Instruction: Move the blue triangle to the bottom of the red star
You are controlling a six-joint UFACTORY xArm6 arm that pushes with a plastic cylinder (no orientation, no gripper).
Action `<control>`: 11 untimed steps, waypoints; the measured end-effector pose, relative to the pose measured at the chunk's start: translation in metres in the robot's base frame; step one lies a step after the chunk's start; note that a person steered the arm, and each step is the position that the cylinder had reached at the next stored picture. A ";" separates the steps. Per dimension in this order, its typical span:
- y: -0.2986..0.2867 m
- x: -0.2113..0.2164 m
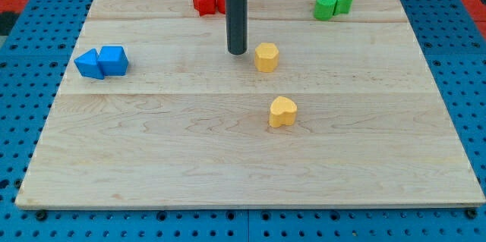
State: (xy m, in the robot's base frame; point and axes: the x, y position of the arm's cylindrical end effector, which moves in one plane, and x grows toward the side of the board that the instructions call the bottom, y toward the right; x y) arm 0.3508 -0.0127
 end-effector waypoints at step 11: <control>-0.071 0.007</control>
